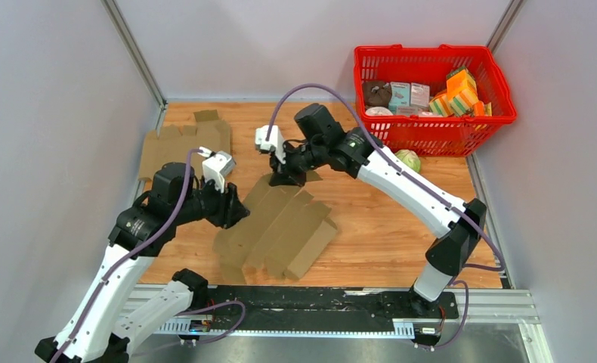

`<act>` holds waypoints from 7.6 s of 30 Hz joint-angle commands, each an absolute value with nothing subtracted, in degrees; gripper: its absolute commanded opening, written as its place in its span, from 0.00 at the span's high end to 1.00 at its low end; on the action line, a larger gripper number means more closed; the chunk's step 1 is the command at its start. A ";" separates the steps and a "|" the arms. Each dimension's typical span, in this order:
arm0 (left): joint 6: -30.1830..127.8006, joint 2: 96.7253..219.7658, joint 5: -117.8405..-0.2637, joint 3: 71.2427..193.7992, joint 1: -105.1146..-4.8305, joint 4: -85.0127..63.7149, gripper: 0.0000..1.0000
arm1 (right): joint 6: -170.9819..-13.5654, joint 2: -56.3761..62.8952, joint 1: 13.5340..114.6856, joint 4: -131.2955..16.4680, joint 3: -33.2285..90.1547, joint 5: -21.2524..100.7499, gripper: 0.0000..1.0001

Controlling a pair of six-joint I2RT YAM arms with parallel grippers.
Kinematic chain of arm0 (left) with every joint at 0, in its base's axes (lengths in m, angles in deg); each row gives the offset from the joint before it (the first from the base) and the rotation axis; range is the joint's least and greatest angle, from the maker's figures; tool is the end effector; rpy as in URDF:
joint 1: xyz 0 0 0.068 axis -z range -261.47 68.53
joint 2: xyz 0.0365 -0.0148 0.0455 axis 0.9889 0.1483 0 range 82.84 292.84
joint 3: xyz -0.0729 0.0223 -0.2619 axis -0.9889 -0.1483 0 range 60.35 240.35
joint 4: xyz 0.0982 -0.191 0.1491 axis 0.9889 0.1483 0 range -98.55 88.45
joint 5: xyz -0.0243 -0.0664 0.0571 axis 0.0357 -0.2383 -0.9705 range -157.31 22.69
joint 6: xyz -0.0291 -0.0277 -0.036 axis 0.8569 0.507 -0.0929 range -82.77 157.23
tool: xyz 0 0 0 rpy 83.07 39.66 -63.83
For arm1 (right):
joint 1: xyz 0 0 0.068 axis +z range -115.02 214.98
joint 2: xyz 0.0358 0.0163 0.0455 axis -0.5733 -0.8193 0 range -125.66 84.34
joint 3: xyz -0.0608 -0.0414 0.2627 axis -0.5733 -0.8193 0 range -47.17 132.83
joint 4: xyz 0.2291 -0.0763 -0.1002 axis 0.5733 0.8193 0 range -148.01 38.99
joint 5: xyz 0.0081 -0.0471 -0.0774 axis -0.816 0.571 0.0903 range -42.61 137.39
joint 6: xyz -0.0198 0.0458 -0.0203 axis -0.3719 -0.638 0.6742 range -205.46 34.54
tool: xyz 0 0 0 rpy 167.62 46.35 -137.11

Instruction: Fold the paper box

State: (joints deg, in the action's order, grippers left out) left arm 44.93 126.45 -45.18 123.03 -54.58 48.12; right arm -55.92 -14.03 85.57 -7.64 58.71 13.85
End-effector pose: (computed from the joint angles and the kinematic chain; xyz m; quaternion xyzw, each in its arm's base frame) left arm 0.1060 -0.0688 0.3669 0.2304 0.8541 -0.2933 0.3625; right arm 0.2194 0.2979 0.3957 -0.6532 0.5973 0.3300 0.3281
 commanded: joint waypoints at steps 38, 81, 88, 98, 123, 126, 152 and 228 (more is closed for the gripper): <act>56.39 170.83 -36.20 124.96 -70.13 -18.74 0.48 | -86.59 -14.89 49.57 -46.75 34.57 -17.74 1.00; 46.99 163.08 -33.48 119.76 -67.94 -8.90 1.00 | -69.31 -12.94 57.91 -21.64 42.20 6.24 0.18; 47.60 163.44 -27.41 119.50 -67.85 -9.60 1.00 | -62.09 -21.30 65.74 -11.70 55.48 9.68 0.22; 47.16 162.38 -27.06 118.89 -67.50 -9.16 1.00 | -62.26 -24.56 67.15 -12.56 59.27 16.36 0.27; 41.80 163.44 -24.24 121.35 -67.06 -4.42 1.00 | -47.05 -37.12 64.78 0.26 77.63 6.71 0.29; 41.80 163.78 -24.16 121.79 -67.06 -4.24 1.00 | -46.96 -37.74 64.95 1.49 78.60 4.07 0.33; 44.52 161.06 -25.55 121.43 -66.97 -7.05 1.00 | -48.97 -36.42 65.66 -3.25 73.16 -1.39 0.83; 64.39 159.06 -50.25 114.69 -52.38 -13.90 0.61 | -75.97 -15.06 66.01 -24.79 46.96 4.83 1.00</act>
